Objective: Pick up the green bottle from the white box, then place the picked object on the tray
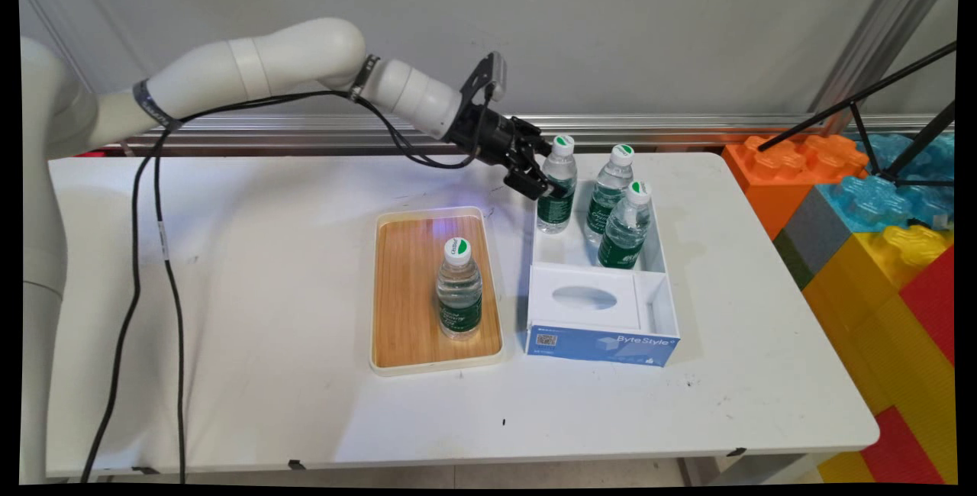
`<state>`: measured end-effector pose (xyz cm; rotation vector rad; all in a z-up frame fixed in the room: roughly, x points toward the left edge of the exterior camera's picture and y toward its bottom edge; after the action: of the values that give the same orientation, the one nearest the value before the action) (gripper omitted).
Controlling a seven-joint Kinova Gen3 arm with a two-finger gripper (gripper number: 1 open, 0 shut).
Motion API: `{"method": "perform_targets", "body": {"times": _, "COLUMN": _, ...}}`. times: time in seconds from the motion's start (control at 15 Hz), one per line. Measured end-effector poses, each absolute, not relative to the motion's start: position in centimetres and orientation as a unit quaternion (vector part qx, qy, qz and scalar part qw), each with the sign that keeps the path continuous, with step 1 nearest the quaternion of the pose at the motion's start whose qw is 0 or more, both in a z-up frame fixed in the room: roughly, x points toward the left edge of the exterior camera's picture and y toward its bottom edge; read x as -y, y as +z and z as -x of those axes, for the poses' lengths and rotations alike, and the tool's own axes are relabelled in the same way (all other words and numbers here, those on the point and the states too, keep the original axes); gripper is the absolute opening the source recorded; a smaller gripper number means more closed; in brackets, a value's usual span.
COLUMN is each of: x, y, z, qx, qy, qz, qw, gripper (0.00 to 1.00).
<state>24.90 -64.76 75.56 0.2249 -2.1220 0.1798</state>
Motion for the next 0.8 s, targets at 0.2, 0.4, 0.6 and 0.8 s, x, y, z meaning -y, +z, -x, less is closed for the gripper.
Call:
{"method": "perform_targets", "body": {"times": 0.2, "x": 65.0, "y": 75.3, "z": -24.2, "qx": 0.867, "qy": 0.073, "qz": -0.094, "qw": 0.484, "gripper": 0.00}}
{"method": "perform_targets", "body": {"times": 0.4, "x": 64.9, "y": 75.4, "z": -24.2, "qx": 0.867, "qy": 0.071, "qz": -0.098, "qw": 0.484, "gripper": 0.00}}
{"method": "perform_targets", "body": {"times": 0.6, "x": 64.6, "y": 76.5, "z": -24.4, "qx": 0.866, "qy": 0.069, "qz": -0.101, "qw": 0.485, "gripper": 0.00}}
{"method": "perform_targets", "body": {"times": 0.8, "x": 64.3, "y": 78.8, "z": -24.8, "qx": 0.860, "qy": 0.076, "qz": -0.106, "qw": 0.494, "gripper": 0.00}}
